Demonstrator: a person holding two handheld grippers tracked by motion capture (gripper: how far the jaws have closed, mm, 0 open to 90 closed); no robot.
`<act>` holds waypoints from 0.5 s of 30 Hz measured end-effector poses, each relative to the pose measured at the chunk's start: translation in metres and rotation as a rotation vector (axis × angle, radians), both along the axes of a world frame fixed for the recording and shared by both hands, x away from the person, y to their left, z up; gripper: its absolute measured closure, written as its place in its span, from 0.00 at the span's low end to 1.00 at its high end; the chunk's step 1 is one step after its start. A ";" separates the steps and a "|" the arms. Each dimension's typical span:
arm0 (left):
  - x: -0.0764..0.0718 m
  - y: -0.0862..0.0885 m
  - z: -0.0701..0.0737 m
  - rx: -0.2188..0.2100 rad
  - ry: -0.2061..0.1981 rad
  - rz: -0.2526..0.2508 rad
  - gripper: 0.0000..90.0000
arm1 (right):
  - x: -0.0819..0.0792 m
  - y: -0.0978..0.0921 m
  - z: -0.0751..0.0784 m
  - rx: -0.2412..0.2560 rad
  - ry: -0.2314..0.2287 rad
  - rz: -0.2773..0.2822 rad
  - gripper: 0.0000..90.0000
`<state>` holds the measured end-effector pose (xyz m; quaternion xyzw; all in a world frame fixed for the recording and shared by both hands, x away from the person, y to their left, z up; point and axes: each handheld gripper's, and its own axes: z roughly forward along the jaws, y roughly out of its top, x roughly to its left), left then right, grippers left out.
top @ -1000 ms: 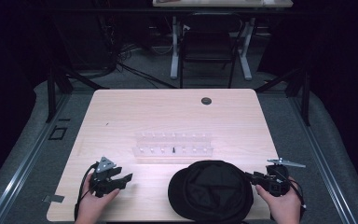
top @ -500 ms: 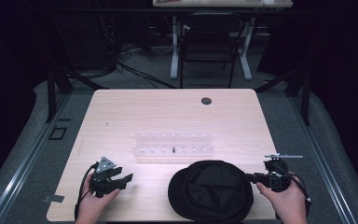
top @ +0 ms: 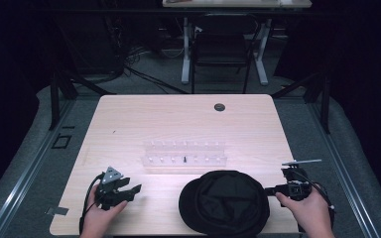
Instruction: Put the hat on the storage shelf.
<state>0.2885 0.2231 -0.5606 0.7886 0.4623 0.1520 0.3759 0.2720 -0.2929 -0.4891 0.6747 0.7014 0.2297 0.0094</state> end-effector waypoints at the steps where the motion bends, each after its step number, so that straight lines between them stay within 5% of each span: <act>1: 0.000 0.000 0.000 0.000 0.000 0.000 0.50 | 0.000 0.000 0.000 0.000 0.000 0.000 0.78; 8: 0.000 -0.001 -0.001 0.002 0.000 -0.003 0.50 | 0.006 0.003 -0.011 -0.013 0.082 0.009 0.78; 15: 0.000 -0.003 -0.002 0.011 -0.008 0.009 0.50 | 0.013 0.003 -0.017 -0.017 0.092 0.016 0.80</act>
